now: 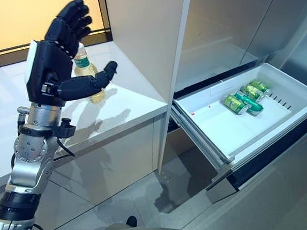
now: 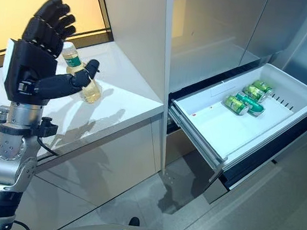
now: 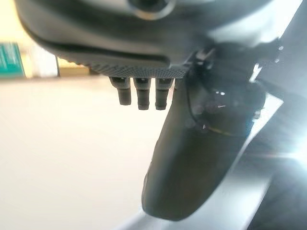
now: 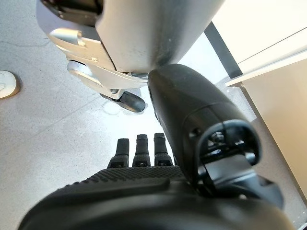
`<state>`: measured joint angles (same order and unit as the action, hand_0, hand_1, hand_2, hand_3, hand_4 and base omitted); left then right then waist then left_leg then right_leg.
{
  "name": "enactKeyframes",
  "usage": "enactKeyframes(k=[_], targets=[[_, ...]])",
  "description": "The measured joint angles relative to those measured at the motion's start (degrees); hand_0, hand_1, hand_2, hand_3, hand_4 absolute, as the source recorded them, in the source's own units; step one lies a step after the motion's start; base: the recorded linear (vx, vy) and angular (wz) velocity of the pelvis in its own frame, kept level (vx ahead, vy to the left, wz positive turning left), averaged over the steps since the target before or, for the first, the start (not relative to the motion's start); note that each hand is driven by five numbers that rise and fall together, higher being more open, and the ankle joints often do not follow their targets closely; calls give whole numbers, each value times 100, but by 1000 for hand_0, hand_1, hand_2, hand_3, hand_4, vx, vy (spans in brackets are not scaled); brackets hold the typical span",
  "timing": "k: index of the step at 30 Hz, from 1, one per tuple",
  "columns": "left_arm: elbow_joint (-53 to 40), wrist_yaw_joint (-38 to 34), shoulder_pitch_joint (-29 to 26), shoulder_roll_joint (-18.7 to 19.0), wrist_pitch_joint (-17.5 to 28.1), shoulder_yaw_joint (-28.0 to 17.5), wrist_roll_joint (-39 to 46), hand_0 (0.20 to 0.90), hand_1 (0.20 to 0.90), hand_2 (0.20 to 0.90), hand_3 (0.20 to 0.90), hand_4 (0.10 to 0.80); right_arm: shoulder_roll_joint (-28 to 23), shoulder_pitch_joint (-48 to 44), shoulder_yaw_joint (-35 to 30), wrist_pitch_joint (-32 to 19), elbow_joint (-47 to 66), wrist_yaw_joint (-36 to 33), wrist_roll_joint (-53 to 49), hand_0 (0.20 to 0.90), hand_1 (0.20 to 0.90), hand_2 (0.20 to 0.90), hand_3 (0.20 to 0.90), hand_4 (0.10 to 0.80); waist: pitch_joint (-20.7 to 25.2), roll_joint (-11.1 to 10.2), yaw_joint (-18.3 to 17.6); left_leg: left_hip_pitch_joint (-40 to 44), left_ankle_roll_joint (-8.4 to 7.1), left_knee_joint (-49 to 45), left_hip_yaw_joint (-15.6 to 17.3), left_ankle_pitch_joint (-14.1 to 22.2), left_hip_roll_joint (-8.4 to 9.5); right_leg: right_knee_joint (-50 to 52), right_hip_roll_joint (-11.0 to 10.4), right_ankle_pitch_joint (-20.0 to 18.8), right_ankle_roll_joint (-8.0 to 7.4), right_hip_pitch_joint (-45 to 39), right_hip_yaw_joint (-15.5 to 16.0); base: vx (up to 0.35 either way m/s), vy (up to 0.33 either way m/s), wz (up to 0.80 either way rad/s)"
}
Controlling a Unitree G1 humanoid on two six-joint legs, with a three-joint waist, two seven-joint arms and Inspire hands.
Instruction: Put drinks into fridge and close the fridge
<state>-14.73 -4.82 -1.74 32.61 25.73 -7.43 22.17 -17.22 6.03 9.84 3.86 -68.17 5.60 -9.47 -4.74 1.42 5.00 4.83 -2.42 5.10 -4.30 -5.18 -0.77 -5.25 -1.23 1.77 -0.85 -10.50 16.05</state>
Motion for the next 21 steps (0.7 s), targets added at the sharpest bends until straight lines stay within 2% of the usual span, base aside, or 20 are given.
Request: enactKeyframes(k=[5,11,21], targets=[[206,-594,-3,0,-199,-33,-270,900,900,900,900,800,-3,-14,-5,48,0,21,1,900,900,900,900,800,1,0,-4,21,0,1,1,0,-1,0,0,1,0,-14,-1,0,0,0],[412,-806,-7,-2,-657,-35,-403,900,900,900,900,800,5,-30,-5,137,3,40,1,900,900,900,900,800,3,-3,-27,74,-2,25,7,4,-12,-1,-13,22,-31,-69,-16,0,0,0],[508,-976,-140,-2,-1234,-34,-389,900,900,900,900,800,7,-73,-3,217,23,92,4,900,900,900,900,800,36,-8,-83,89,-1,8,26,4,-7,1,-3,0,1,-73,-46,15,-1,0]])
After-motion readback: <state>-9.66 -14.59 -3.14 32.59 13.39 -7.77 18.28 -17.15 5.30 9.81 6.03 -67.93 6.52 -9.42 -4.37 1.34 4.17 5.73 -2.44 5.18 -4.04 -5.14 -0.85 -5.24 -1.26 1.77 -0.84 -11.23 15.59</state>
